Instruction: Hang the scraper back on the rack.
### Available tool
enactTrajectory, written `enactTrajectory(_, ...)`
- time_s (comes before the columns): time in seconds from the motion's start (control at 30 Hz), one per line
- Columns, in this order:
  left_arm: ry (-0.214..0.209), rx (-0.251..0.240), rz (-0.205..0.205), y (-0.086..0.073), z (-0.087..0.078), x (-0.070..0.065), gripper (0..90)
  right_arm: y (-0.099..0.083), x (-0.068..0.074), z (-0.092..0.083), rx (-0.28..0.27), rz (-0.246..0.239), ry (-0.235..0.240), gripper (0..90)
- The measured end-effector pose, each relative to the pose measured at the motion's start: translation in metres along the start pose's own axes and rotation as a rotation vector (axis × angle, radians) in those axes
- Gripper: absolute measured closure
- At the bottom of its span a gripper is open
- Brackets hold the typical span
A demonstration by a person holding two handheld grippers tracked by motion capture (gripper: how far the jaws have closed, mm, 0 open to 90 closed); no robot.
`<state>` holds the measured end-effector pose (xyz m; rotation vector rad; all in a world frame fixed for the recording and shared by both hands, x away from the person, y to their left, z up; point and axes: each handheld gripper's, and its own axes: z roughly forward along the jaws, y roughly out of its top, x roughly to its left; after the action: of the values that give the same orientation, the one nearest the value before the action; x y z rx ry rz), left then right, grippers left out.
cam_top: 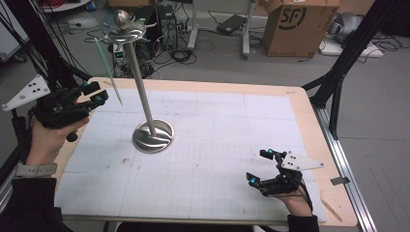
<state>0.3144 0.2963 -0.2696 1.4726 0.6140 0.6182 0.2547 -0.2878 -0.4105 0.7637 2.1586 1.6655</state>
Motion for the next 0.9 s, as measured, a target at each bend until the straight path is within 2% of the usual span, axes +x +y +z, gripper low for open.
enactTrajectory(0.07,-0.034,-0.009,0.010,-0.003,-0.003,-0.003,43.3,-0.001,0.000,-0.001,0.000,0.003,-0.003,4.0)
enactTrajectory(0.13,-0.063,-0.018,0.051,-0.007,-0.005,-0.007,38.0,-0.002,0.001,-0.001,0.004,0.008,-0.007,4.0)
enactTrajectory(0.2,-0.073,-0.008,0.080,-0.011,-0.005,-0.013,33.3,-0.002,0.001,0.000,0.005,0.004,-0.005,4.0)
enactTrajectory(0.27,-0.079,0.003,0.088,-0.016,-0.005,-0.018,27.6,-0.002,0.002,0.001,0.011,0.007,-0.003,4.0)
enactTrajectory(0.37,-0.088,0.005,0.113,-0.025,-0.006,-0.023,12.3,-0.002,0.002,0.001,0.010,0.003,-0.002,4.0)
enactTrajectory(0.43,-0.109,0.004,0.102,-0.033,-0.008,-0.023,7.0,-0.002,0.001,0.000,0.005,0.002,-0.003,4.0)
enactTrajectory(0.57,-0.116,0.004,0.027,-0.047,-0.008,-0.028,3.3,-0.001,0.001,-0.002,-0.008,0.003,-0.006,4.0)
enactTrajectory(0.63,-0.086,0.003,0.018,-0.055,-0.007,-0.033,1.6,-0.001,0.001,-0.002,-0.010,0.002,-0.008,4.0)
enactTrajectory(0.7,-0.051,-0.004,0.026,-0.063,-0.007,-0.039,1.6,-0.001,0.002,-0.002,-0.010,0.004,-0.009,4.0)
enactTrajectory(0.73,-0.043,-0.004,0.029,-0.066,-0.007,-0.041,1.6,-0.001,0.002,-0.002,-0.010,0.000,-0.009,4.0)
enactTrajectory(0.83,-0.032,-0.009,0.006,-0.078,-0.008,-0.046,1.6,0.000,0.003,-0.002,-0.016,-0.005,-0.009,4.0)
enactTrajectory(0.9,-0.025,0.011,0.009,-0.085,-0.008,-0.050,1.7,0.001,0.003,-0.002,-0.025,-0.006,-0.011,3.9)
